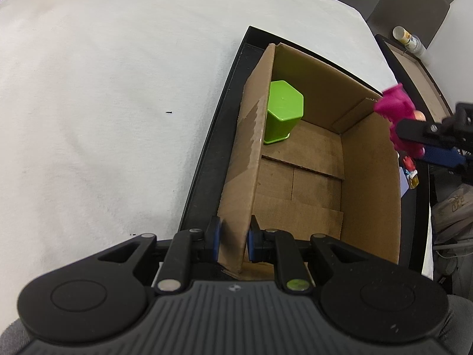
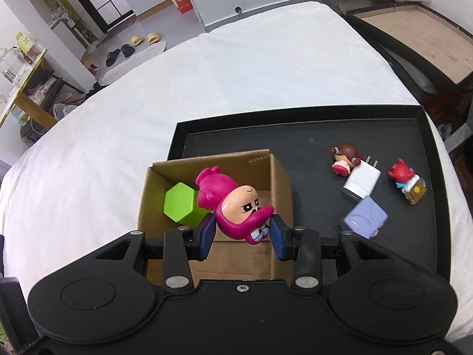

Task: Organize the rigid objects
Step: 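Carry the pink doll with the right tool into the box and release, then move the open right tool to the lavender cube and grasp it, then carry the lavender cube with the right tool into the box and release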

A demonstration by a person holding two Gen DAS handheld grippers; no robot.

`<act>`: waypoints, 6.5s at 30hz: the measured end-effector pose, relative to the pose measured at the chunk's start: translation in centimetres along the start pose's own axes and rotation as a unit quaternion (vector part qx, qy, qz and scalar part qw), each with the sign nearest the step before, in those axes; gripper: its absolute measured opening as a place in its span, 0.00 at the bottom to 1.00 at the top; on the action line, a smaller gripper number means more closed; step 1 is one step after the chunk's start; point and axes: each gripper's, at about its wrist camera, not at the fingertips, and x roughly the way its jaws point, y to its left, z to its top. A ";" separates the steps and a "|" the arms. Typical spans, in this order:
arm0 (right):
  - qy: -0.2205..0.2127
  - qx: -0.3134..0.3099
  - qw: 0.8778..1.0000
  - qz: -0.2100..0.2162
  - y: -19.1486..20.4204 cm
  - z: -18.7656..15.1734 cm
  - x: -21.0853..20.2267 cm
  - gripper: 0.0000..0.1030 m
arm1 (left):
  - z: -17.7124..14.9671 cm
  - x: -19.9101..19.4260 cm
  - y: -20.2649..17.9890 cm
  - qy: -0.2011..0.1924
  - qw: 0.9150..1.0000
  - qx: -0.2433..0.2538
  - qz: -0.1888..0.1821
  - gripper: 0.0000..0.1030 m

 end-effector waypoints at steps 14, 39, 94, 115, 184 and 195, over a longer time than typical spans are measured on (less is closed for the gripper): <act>-0.012 0.005 1.000 0.000 -0.3 0.2 -0.6 0.50 | 0.0 -0.2 -0.3 -0.001 1.000 0.004 0.006 0.17; -0.024 0.053 0.998 0.006 -6.3 -1.3 -3.0 0.57 | 0.2 -0.3 -0.7 -0.001 1.000 -0.001 0.019 0.17; 0.049 0.143 0.988 -0.040 -14.0 -0.8 6.7 0.72 | 0.7 1.2 -2.0 0.010 0.998 0.001 0.061 0.16; 0.067 0.122 0.989 -0.057 -14.7 -3.3 5.1 0.42 | 0.3 0.3 -1.7 -0.001 0.999 0.004 0.053 0.16; 0.009 0.054 0.997 -0.061 -8.9 -2.7 -3.2 0.43 | -0.2 -0.5 -0.9 -0.008 1.000 0.014 0.020 0.14; -0.008 0.028 0.998 -0.048 -5.9 -2.0 -4.6 0.43 | -0.2 -0.5 -0.8 -0.008 1.000 0.017 0.009 0.15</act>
